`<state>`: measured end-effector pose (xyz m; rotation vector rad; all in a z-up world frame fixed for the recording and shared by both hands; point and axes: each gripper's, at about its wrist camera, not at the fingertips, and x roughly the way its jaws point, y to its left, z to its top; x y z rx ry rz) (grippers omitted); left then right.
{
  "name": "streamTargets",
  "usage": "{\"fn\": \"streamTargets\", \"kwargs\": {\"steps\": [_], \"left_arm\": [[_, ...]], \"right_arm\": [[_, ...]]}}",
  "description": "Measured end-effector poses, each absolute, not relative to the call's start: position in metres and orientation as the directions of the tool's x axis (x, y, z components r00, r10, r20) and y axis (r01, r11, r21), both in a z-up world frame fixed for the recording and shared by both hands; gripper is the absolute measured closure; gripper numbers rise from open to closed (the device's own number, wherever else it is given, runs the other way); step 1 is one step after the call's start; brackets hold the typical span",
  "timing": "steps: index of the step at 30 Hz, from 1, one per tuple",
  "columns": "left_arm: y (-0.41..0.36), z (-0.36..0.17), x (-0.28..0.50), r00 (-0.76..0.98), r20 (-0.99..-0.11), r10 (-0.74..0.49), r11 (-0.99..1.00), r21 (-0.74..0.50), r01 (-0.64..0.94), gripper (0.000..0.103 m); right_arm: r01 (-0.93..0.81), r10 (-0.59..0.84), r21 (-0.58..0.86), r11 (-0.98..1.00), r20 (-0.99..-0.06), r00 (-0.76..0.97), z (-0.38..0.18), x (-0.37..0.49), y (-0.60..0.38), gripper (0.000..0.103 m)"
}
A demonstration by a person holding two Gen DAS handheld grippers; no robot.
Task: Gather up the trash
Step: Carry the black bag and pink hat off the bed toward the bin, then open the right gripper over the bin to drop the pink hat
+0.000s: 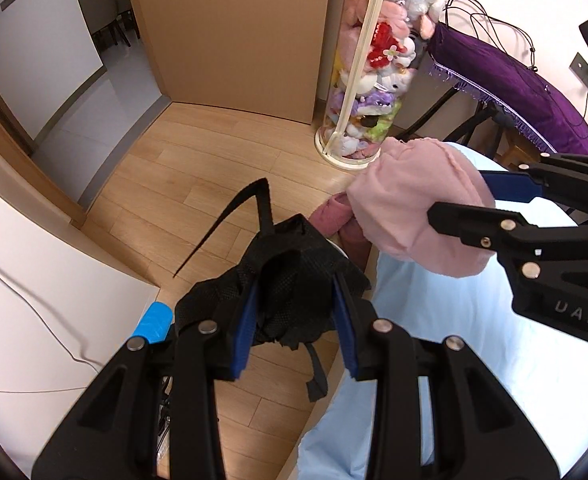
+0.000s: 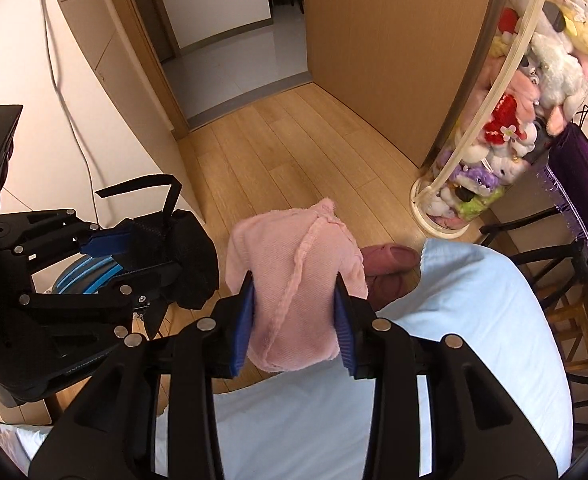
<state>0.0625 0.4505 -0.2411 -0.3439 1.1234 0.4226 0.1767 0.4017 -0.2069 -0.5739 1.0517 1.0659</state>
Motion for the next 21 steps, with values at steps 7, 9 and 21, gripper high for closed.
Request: {"fn": "streamTargets", "kwargs": {"steps": [7,9,21], "left_arm": [[0.452,-0.241,0.064,0.375,-0.914,0.153,0.866,-0.058,-0.496,0.067],[0.453,-0.240,0.062,0.375,-0.914,0.154,0.865,-0.059,-0.498,0.067],[0.451,-0.243,0.067,0.372,-0.917,0.144,0.875,-0.058,-0.481,0.067]], "right_arm": [[-0.910,0.435,0.096,0.404,-0.895,0.099,-0.204,0.175,0.403,0.054],[-0.912,0.437,0.093,0.401,-0.894,0.101,-0.202,0.175,0.405,0.054],[-0.901,0.411,0.069,0.428,-0.903,0.126,-0.200,0.181,0.385,0.054]]}}
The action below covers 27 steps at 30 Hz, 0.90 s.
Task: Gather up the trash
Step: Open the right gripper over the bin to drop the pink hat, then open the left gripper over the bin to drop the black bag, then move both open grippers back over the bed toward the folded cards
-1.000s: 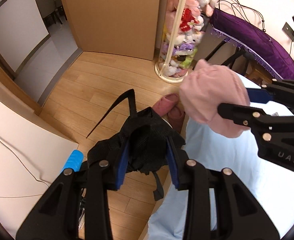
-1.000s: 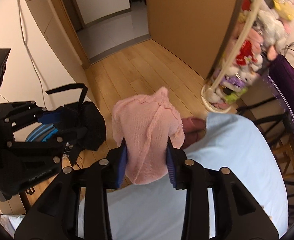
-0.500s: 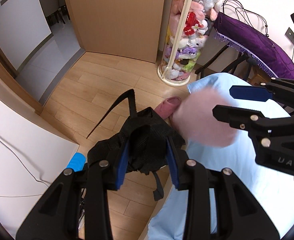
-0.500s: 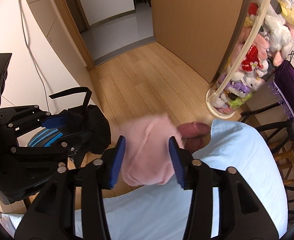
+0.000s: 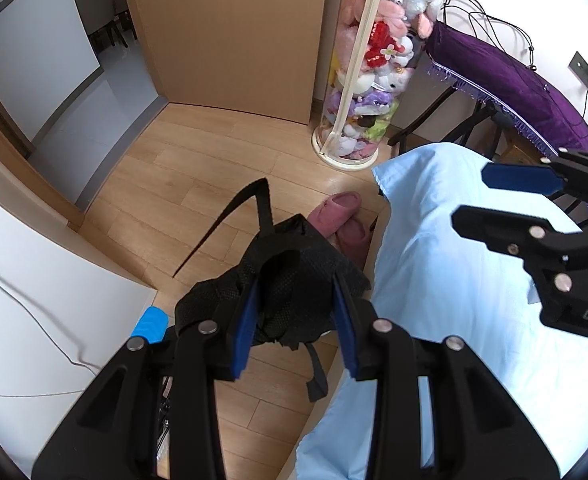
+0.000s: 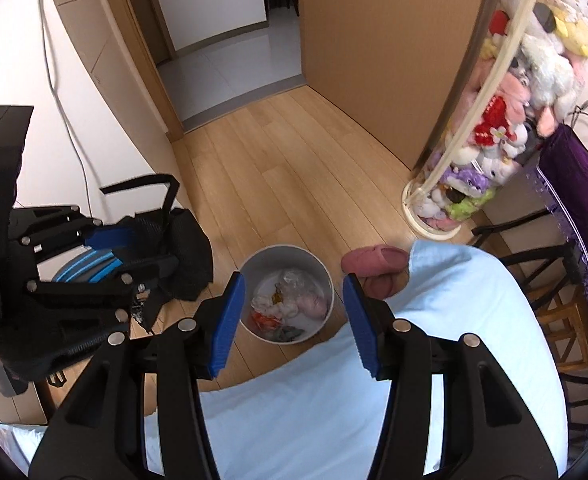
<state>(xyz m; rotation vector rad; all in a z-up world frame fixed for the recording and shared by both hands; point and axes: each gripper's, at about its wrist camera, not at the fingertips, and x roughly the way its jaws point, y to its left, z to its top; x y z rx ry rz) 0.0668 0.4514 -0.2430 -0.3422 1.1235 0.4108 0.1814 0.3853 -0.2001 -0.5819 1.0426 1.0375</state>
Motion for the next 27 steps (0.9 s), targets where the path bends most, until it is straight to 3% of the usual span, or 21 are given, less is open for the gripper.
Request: {"fn": "streamTargets", "kwargs": {"steps": [3,6,8,10,27], "left_arm": [[0.448,-0.245,0.070,0.374,-0.918,0.135,0.882,-0.061,-0.468,0.067],[0.444,-0.248,0.076,0.363,-0.922,0.136,0.888,-0.049,-0.457,0.060],[0.445,-0.251,0.080,0.345,-0.929,0.132,0.883,-0.047,-0.467,0.039],[0.445,-0.250,0.082,0.350,-0.928,0.131,0.877,-0.057,-0.477,0.031],[0.400,-0.245,0.108,0.364,-0.926,0.096,0.931,-0.046,-0.363,0.030]], "right_arm": [[-0.892,0.399,0.069,0.446,-0.908,0.129,-0.201,0.183,0.375,0.054],[-0.883,0.388,0.069,0.464,-0.912,0.133,-0.202,0.183,0.364,0.054],[-0.876,0.381,0.070,0.477,-0.915,0.134,-0.202,0.183,0.358,0.054],[-0.870,0.377,0.070,0.488,-0.916,0.137,-0.202,0.183,0.353,0.054],[-0.748,0.310,0.050,0.662,-0.927,0.212,-0.201,0.194,0.265,0.054]]}}
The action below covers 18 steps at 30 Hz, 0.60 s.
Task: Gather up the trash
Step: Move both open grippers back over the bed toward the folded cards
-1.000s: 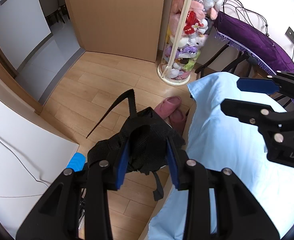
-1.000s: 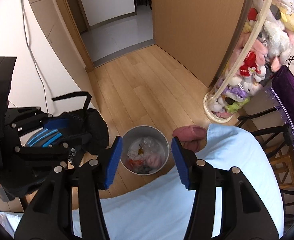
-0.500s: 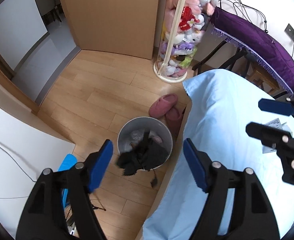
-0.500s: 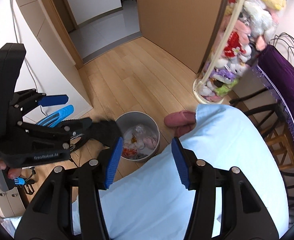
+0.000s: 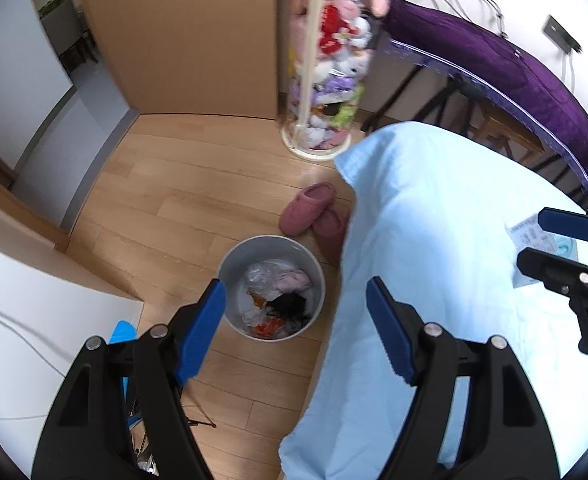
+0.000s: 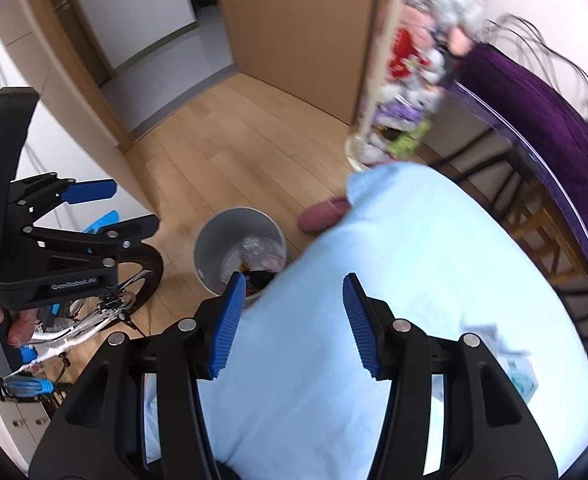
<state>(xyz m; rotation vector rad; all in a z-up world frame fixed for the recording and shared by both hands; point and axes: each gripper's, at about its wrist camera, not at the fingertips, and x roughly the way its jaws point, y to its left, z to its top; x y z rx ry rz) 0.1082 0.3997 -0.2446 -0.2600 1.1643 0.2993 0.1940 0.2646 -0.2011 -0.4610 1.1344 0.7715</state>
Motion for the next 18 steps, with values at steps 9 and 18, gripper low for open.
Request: {"fn": "streamTargets", "kwargs": {"steps": [9,18], "left_arm": [[0.327,-0.242,0.138,0.386,-0.923,0.007,0.978,-0.073,-0.193,0.030],[0.242,-0.232,0.164,0.405,-0.911,-0.074,0.996,-0.088,-0.017,0.030]], "right_arm": [[-0.550,0.196,0.003,0.835,-0.936,0.293,-0.207,0.207,0.156,0.054],[-0.343,0.087,-0.051,0.938,-0.922,0.376,-0.206,0.214,0.058,0.047]]}}
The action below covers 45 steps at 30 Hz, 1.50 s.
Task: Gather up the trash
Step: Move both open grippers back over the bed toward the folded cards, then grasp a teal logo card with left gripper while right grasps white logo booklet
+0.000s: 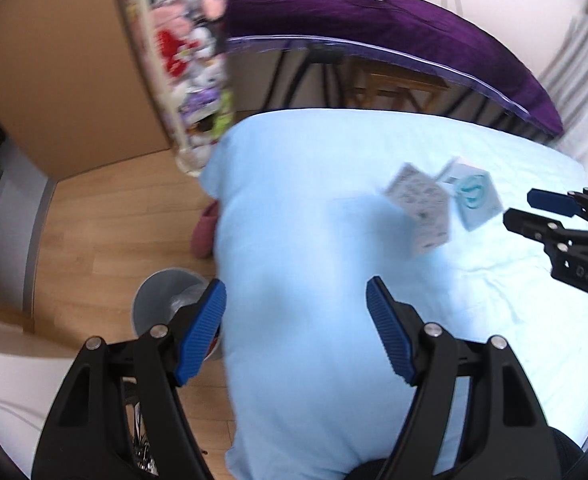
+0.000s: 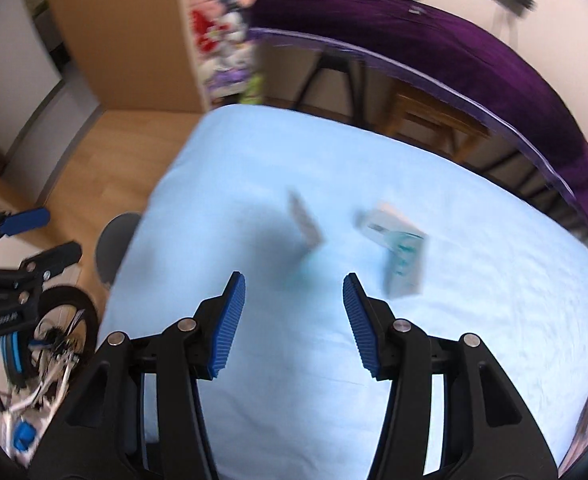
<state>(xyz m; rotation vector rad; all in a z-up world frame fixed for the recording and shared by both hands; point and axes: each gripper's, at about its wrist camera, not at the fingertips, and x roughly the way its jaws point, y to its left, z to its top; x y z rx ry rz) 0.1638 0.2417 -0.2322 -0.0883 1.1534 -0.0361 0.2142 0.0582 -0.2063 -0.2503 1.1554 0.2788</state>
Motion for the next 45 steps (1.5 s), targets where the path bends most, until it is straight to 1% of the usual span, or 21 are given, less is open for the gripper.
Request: {"fn": "streamTargets", "kwargs": {"steps": [6,16,20,28,30,31,32,33,34,35,36,38,39,41,45], "left_arm": [[0.187,-0.232,0.181,0.411,-0.903,-0.124,0.992,-0.100,0.080,0.030],[0.117,-0.264,0.210,0.377,-0.908,-0.182,0.973,-0.112,0.202,0.030],[0.097,-0.283,0.227,0.368,-0.915,-0.168,0.971,-0.089,0.222,0.030],[0.081,-0.314,0.256,0.351,-0.930,-0.113,0.980,-0.045,0.195,0.031],[0.078,-0.319,0.261,0.353,-0.930,-0.103,0.980,-0.034,0.197,0.037],[0.077,-0.321,0.262,0.346,-0.932,-0.108,0.979,-0.039,0.201,0.049],[0.077,-0.322,0.263,0.338,-0.934,-0.114,0.978,-0.046,0.203,0.061],[0.076,-0.324,0.265,0.330,-0.936,-0.119,0.978,-0.052,0.204,0.065],[0.077,-0.325,0.265,0.325,-0.938,-0.124,0.977,-0.059,0.203,0.074],[0.077,-0.327,0.266,0.316,-0.940,-0.131,0.977,-0.068,0.203,0.084],[0.078,-0.329,0.266,0.306,-0.942,-0.135,0.977,-0.074,0.202,0.087],[0.078,-0.332,0.266,0.295,-0.945,-0.139,0.977,-0.082,0.198,0.098],[0.079,-0.332,0.266,0.294,-0.946,-0.140,0.977,-0.083,0.197,0.100],[0.079,-0.331,0.265,0.295,-0.945,-0.143,0.976,-0.086,0.199,0.102],[0.082,-0.325,0.264,0.303,-0.942,-0.148,0.976,-0.089,0.198,0.102]], "right_arm": [[-0.245,0.039,-0.070,0.967,-0.909,0.415,-0.211,0.223,0.007,0.045],[-0.170,0.034,-0.038,0.985,-0.917,0.397,-0.252,0.254,-0.035,0.045],[-0.153,0.034,-0.027,0.988,-0.925,0.377,-0.269,0.262,-0.042,0.045],[-0.126,0.033,-0.010,0.992,-0.942,0.334,-0.300,0.279,-0.048,0.045],[-0.126,0.032,-0.010,0.992,-0.945,0.324,-0.305,0.282,-0.046,0.046],[-0.129,0.031,-0.012,0.992,-0.947,0.321,-0.306,0.284,-0.045,0.048],[-0.136,0.031,-0.012,0.991,-0.949,0.313,-0.308,0.285,-0.044,0.058],[-0.143,0.031,-0.013,0.990,-0.953,0.303,-0.310,0.287,-0.042,0.070],[-0.150,0.033,-0.011,0.989,-0.957,0.289,-0.313,0.288,-0.040,0.075],[-0.155,0.035,-0.010,0.988,-0.959,0.282,-0.315,0.289,-0.039,0.087],[-0.159,0.038,-0.006,0.987,-0.960,0.277,-0.316,0.289,-0.037,0.098],[-0.169,0.047,-0.001,0.986,-0.959,0.278,-0.315,0.288,-0.034,0.102],[-0.176,0.050,0.000,0.984,-0.958,0.281,-0.315,0.287,-0.033,0.102],[-0.191,0.056,0.001,0.982,-0.956,0.286,-0.311,0.285,-0.029,0.103],[-0.201,0.078,0.019,0.979,-0.954,0.291,-0.304,0.284,-0.027,0.103]]}}
